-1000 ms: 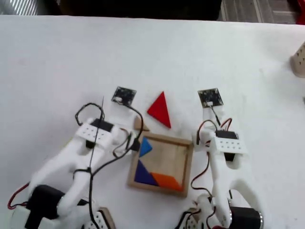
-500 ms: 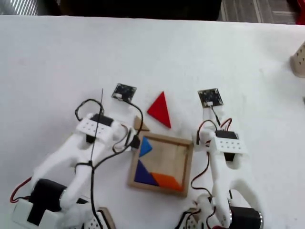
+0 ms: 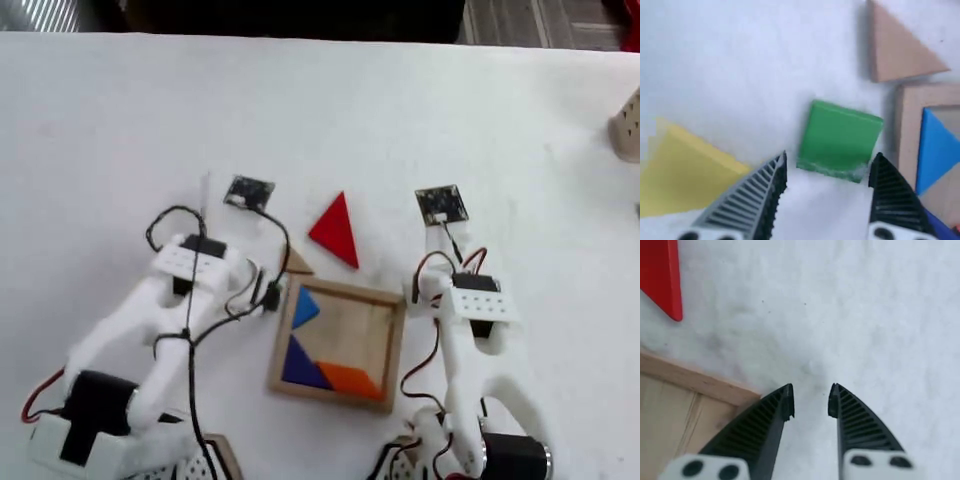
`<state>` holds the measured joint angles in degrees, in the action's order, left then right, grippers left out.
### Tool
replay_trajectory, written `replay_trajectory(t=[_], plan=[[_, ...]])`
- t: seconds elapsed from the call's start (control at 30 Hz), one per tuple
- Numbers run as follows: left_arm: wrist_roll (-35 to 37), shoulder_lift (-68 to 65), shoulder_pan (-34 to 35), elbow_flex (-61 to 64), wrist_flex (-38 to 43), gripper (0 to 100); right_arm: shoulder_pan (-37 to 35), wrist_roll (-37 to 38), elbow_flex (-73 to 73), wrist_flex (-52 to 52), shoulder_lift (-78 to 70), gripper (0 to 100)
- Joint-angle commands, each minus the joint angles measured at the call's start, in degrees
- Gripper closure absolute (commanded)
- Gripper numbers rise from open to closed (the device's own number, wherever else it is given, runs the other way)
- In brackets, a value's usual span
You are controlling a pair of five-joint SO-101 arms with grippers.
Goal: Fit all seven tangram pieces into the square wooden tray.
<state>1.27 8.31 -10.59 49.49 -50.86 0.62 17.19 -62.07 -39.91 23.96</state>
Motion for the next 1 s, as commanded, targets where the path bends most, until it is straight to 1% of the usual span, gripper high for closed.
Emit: replay_trajectory(t=[0.0,0.2,0.3,0.47,0.6,0.7,0.8,0.87,0.97], plan=[[-0.9,0.2,1.5,-1.5,-0.2,74,0.1,0.7,2.5,-0.5,0.7,87.9],[-2.0,0.2,1.1,-2.0,0.4,74,0.1,0.7,2.5,-0.5,0.7,87.9],[-2.5,0.3,0.2,-2.1,3.0,74,0.1,0.7,2.5,-0.5,0.7,87.9],[-12.7,0.3,-0.8,-3.1,3.3,74,0.1,0.7,2.5,-0.5,0.7,87.9],[-18.4,0.3,-1.0,-2.9,3.4,74,0.1,0.7,2.5,-0.5,0.7,87.9],[-20.5,0.2,-1.0,-3.3,4.0,74,0.1,0.7,2.5,-0.5,0.7,87.9],[-20.5,0.2,-1.0,-3.3,7.4,74,0.1,0.7,2.5,-0.5,0.7,87.9],[-20.7,0.2,-1.0,-3.3,7.8,74,0.1,0.7,2.5,-0.5,0.7,87.9],[-25.1,0.2,-2.5,-2.8,7.5,74,0.1,0.7,2.5,-0.5,0.7,87.9]])
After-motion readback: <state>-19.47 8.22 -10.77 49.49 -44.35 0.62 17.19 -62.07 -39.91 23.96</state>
